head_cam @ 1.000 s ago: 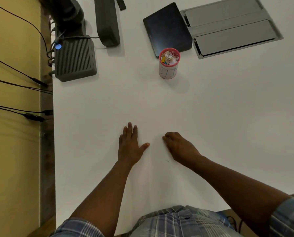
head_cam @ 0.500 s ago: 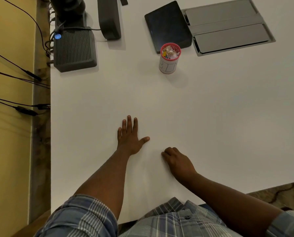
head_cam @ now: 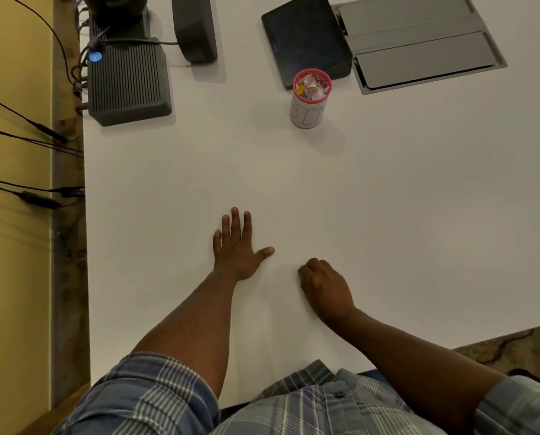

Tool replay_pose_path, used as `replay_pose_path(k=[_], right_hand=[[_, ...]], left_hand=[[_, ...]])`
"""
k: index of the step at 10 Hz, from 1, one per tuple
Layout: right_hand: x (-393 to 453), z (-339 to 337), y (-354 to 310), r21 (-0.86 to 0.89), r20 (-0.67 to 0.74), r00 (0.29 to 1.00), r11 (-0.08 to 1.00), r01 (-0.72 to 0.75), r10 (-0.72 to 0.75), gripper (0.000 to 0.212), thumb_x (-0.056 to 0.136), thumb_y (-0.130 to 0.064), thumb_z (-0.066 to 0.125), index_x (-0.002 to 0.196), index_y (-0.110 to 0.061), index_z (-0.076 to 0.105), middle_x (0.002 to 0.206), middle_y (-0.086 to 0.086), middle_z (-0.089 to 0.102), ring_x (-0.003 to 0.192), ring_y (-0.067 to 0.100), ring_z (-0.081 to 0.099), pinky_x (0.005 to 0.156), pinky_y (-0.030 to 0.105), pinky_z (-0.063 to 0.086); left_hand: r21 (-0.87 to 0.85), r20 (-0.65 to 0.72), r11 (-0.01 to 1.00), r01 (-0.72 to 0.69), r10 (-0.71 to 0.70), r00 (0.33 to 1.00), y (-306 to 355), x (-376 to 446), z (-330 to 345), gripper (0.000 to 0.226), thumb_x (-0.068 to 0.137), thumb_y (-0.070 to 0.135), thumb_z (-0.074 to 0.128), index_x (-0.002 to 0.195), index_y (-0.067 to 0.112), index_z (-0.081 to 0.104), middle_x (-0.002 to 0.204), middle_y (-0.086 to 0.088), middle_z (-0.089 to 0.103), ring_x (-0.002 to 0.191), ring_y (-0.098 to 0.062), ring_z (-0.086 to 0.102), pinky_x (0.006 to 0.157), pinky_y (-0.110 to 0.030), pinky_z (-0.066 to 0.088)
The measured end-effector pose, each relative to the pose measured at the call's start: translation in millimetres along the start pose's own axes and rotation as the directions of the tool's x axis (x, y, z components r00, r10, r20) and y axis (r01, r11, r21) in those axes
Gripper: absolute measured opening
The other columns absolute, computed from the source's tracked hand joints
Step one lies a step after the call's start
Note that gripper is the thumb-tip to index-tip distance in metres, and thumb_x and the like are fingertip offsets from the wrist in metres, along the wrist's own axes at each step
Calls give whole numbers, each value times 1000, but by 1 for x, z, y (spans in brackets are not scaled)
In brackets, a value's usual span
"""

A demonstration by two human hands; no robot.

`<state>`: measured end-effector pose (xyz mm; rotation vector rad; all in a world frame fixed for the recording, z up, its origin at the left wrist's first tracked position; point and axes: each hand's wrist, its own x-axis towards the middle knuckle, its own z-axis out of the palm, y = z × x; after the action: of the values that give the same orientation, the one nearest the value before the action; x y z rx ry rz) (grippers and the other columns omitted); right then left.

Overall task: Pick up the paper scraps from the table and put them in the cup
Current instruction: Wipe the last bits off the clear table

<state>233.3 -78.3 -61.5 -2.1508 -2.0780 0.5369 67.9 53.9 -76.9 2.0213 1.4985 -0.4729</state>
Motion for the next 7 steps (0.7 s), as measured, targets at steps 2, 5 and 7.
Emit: replay_pose_path(k=[2,5,7], right_hand=[[46,-44,30,691,298,649,311,-652,700,7,78,-7,68,77,-12,73,85,6,73,75,19,66,76,28,55],[75,-80,53,790,612,564,-398,-467,554,10,80,10,65,79,0,66,86,12,67,80,18,66,63,20,59],[115,-109,51,792,578,644,-535,-294,501,15,87,11,54,76,3,61,61,9,69,56,13,69,60,20,59]], left_hand=[[-8,20,1000,1,-1,1000,0,-1,-2,96,85,71,35,143,30,-29,148,2,-41,139,-19,-34,115,-43,-13],[-11,36,1000,5,-5,999,1,0,-4,96,85,71,35,142,30,-30,148,2,-41,139,-19,-34,115,-43,-13],[-8,47,1000,16,-16,999,2,-1,-6,96,85,72,35,141,31,-31,147,3,-43,138,-19,-35,115,-43,-13]])
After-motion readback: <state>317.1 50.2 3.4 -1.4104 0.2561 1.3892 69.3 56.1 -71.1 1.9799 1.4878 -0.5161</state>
